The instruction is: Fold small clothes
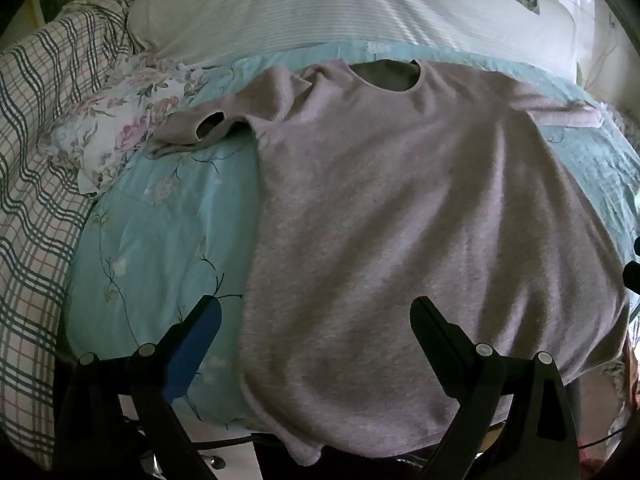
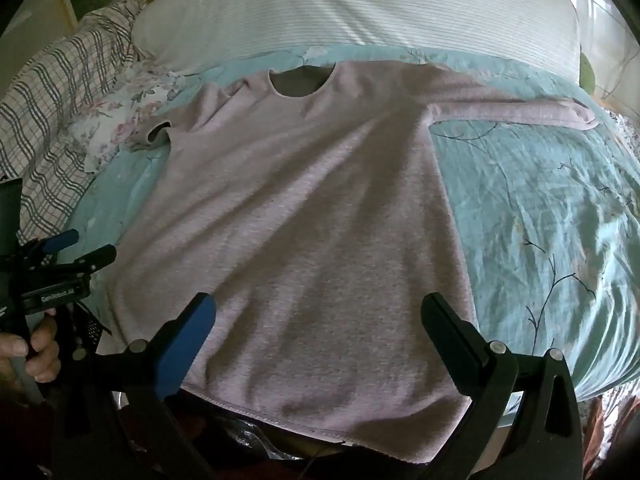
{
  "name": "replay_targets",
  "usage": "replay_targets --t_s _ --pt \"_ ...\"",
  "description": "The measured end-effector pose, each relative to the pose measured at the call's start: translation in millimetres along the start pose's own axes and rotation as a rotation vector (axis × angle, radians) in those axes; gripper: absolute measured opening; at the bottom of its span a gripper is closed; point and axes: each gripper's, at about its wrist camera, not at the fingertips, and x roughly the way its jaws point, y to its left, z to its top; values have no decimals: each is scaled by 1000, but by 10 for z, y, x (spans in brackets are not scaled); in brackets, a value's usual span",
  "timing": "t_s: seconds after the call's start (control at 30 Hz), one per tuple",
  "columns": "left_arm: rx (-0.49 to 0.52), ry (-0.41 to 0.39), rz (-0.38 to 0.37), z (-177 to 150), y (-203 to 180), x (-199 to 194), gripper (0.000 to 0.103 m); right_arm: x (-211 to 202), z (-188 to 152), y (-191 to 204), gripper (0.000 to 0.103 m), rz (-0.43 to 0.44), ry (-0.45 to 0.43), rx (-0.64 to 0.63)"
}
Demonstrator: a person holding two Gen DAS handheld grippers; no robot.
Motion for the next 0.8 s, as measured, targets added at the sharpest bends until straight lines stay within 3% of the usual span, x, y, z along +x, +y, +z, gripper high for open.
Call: replay_targets --t_s 0.8 --pt "1 6 0 -31 42 23 96 -18 2 43 102 -9 4 -3"
